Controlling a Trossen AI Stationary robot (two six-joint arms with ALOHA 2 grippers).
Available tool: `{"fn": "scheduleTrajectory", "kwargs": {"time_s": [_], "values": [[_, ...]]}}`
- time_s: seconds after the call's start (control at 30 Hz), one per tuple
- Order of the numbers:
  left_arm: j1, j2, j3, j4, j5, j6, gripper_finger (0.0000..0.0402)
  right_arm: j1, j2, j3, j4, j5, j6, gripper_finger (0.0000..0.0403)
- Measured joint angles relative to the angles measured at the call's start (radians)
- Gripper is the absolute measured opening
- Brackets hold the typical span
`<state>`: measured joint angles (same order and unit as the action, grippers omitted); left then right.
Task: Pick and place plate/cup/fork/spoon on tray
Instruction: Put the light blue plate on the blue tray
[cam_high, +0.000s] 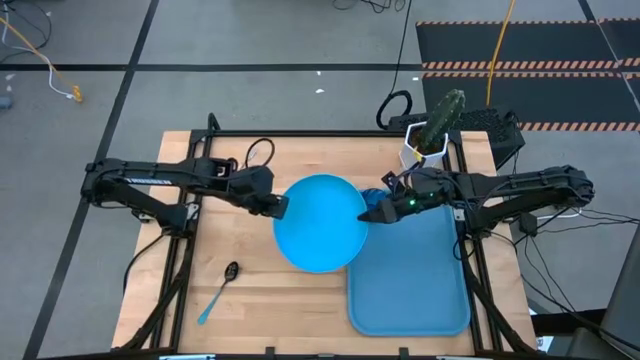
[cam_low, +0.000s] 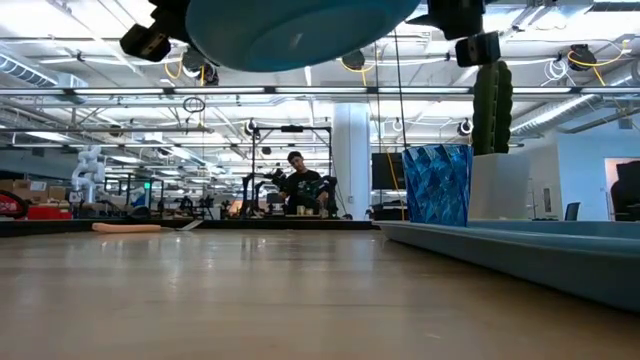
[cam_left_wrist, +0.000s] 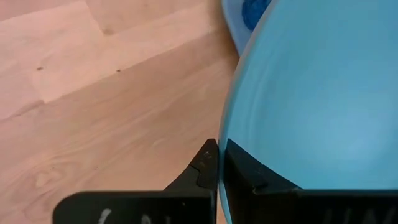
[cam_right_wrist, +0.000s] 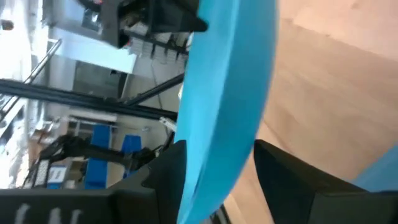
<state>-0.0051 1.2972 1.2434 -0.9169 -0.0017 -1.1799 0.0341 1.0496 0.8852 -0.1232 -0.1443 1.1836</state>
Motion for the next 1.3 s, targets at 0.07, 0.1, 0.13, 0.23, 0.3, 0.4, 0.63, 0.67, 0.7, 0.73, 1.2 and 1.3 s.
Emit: {"fn": "scheduleTrajectory", "kwargs": {"time_s": [0.07,0.1,0.13,0.23,0.3,0.4,0.63,0.67,0.7,0.73,1.2,1.3], "values": [[0.0,-0.001,0.0,0.0,0.002,0.005,0.0007,0.0,0.0,0.0,-0.026,0.014,0.001,0.0154],[0.0,-0.001,0.0,0.001,0.002,0.005,0.0007,0.0,0.0,0.0,-0.035,0.015,0.001,0.014],[0.0,-0.001,0.0,0.001,0.002,0.004,0.0007,0.0,0.0,0.0,-0.041,0.015,0.004,0.0123],[0.0,-0.001,0.0,-0.002,0.002,0.004,0.0009,0.0,0.0,-0.001,-0.064,0.024,0.012,0.0069],[-0.001,-0.003,0.0,-0.001,0.006,0.004,0.0015,-0.001,0.001,-0.002,-0.089,0.044,0.016,0.0036],[-0.001,-0.003,0.0,0.015,0.021,0.009,0.0019,-0.001,0.002,-0.004,-0.119,0.062,0.016,0.0022],[0.0,-0.003,0.0,0.047,0.082,0.03,0.0024,0.0,-0.007,-0.004,-0.152,0.046,0.024,0.0015],[0.0,-0.003,0.0,0.049,0.092,0.036,0.0024,0.0,-0.011,-0.004,-0.153,0.044,0.024,0.0015],[0.0,-0.007,-0.001,0.054,0.104,0.048,0.0025,0.0,-0.018,-0.004,-0.16,0.042,0.028,0.0015],[0.0,-0.016,-0.001,0.061,0.11,0.066,0.0025,0.0,-0.022,-0.004,-0.167,0.04,0.033,0.0014],[0.051,-0.201,0.083,0.1,0.009,0.196,0.0081,0.027,-0.05,-0.003,-0.225,0.002,0.057,0.0004],[0.06,-0.218,0.084,0.104,0.001,0.201,0.0097,0.031,-0.051,0.005,-0.217,-0.021,0.064,0.0004]]}}
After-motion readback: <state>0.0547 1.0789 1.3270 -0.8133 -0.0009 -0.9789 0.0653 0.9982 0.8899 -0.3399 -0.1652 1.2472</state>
